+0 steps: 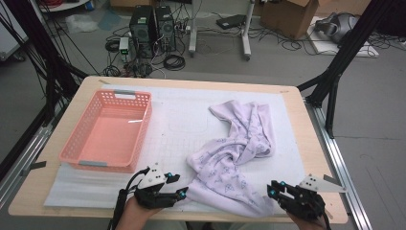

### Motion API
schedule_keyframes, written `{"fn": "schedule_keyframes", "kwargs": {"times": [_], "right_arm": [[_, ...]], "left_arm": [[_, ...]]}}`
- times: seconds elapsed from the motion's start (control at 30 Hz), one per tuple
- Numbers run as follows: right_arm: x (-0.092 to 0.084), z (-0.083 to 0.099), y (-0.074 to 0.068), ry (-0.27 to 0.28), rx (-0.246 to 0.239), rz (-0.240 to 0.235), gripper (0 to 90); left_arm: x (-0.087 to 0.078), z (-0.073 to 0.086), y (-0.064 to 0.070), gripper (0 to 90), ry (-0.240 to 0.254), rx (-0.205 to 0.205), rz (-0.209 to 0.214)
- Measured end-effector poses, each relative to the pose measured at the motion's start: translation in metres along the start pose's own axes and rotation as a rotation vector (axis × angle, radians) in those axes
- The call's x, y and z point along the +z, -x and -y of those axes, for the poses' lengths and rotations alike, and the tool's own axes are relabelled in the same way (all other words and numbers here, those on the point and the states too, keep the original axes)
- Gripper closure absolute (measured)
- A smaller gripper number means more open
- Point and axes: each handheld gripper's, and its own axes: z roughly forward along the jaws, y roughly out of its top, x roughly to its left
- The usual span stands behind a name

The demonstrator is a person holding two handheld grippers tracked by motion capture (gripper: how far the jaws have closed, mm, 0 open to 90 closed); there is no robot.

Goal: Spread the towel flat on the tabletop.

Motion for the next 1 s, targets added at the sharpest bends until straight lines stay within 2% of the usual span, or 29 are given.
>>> {"fn": "schedule_keyframes", "kwargs": {"times": [0.07,0.1,0.23,0.3,0.4,0.5,0.53,0.6,0.63,0.83,0.93,1.0], "right_arm": [[0.009,-0.003,0.005,-0.026,0.002,0.054,72.0],[0.017,-0.004,0.008,-0.043,0.002,0.074,72.0],[0.053,-0.014,0.009,-0.114,-0.037,0.103,70.6],[0.069,-0.019,0.009,-0.133,-0.047,0.106,67.2],[0.091,-0.027,0.012,-0.155,-0.035,0.097,54.3],[0.113,-0.035,0.008,-0.176,-0.047,0.074,53.3],[0.118,-0.037,0.007,-0.183,-0.054,0.07,57.3],[0.129,-0.045,0.006,-0.184,-0.059,0.062,76.6],[0.136,-0.05,0.006,-0.176,-0.055,0.062,81.6],[0.159,-0.083,0.008,-0.123,-0.088,0.145,83.0],[0.173,-0.093,0.01,-0.121,-0.076,0.141,81.9],[0.181,-0.095,0.011,-0.122,-0.062,0.121,80.3]], "left_arm": [[0.002,-0.002,-0.003,45.8,0.013,-0.019,0.006],[0.001,-0.004,-0.005,44.9,0.021,-0.016,0.008],[-0.004,-0.01,-0.009,43.2,0.047,-0.015,0.002],[-0.006,-0.012,-0.013,41.4,0.06,-0.022,-0.008],[-0.008,-0.014,-0.021,39.7,0.068,-0.033,-0.026],[-0.004,-0.015,-0.027,39.7,0.061,-0.035,-0.031],[-0.002,-0.015,-0.029,39.7,0.058,-0.039,-0.032],[0.002,-0.016,-0.033,39.8,0.054,-0.041,-0.034],[0.003,-0.017,-0.035,39.8,0.053,-0.042,-0.035],[0.013,-0.019,-0.044,40.1,0.047,-0.054,-0.035],[0.016,-0.019,-0.046,40.1,0.041,-0.055,-0.034],[0.017,-0.018,-0.046,40.1,0.037,-0.055,-0.034]]}}
